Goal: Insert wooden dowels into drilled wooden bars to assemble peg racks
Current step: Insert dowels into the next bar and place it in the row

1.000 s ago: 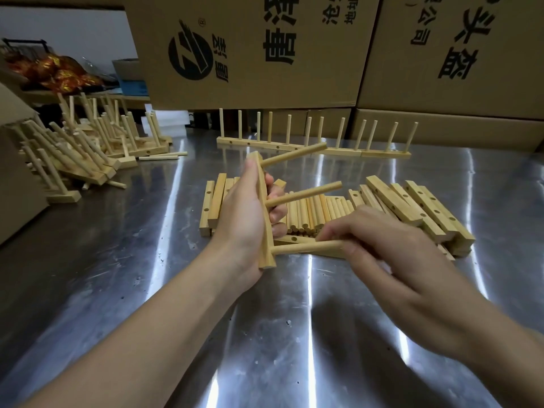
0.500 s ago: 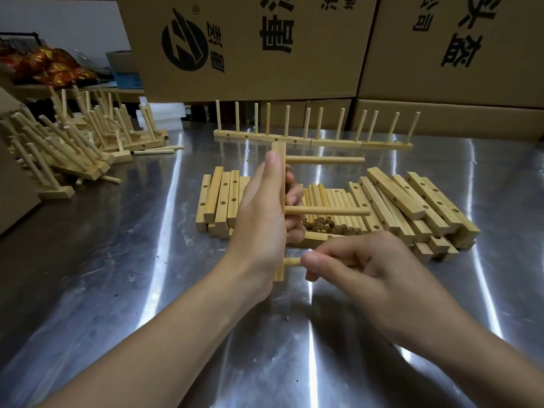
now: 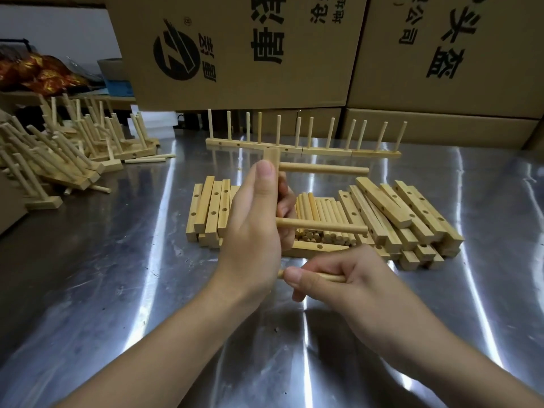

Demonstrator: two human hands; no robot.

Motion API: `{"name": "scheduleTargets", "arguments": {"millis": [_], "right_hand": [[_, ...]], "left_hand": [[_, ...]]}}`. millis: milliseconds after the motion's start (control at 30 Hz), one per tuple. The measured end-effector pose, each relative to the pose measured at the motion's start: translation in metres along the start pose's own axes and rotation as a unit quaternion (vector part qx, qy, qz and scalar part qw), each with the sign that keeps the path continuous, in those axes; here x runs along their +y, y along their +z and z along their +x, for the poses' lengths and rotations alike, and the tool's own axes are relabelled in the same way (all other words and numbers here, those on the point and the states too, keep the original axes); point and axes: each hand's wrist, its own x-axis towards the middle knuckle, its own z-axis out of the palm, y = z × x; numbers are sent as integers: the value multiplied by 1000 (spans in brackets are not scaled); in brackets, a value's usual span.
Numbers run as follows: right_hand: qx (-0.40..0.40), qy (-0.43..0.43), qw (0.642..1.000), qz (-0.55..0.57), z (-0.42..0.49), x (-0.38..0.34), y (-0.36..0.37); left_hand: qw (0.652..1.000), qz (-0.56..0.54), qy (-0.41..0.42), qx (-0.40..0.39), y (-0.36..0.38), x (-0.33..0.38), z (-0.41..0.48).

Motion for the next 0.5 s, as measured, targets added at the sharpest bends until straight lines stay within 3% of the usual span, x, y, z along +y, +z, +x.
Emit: {"name": "scheduleTargets", "arguments": {"millis": [100,200,300,400,500], "right_hand": [[-47,123,985,115,0,-8,-1],[-84,177,964,181,-1,-12,-6],[-101,185,959,187,-1,-13,-12],[-104,178,966,155,4,-15,-18],[-81,155,964,201,7,-16,-26]], "left_hand": [[999,25,34,-9,6,0,-4],[998,19,61,-22,9,1,-7],[996,8,82,-31,13,1,-10],[997,-4,76,15,13,-3,-9],[997,-21,32,61,8,-6,-3]]}}
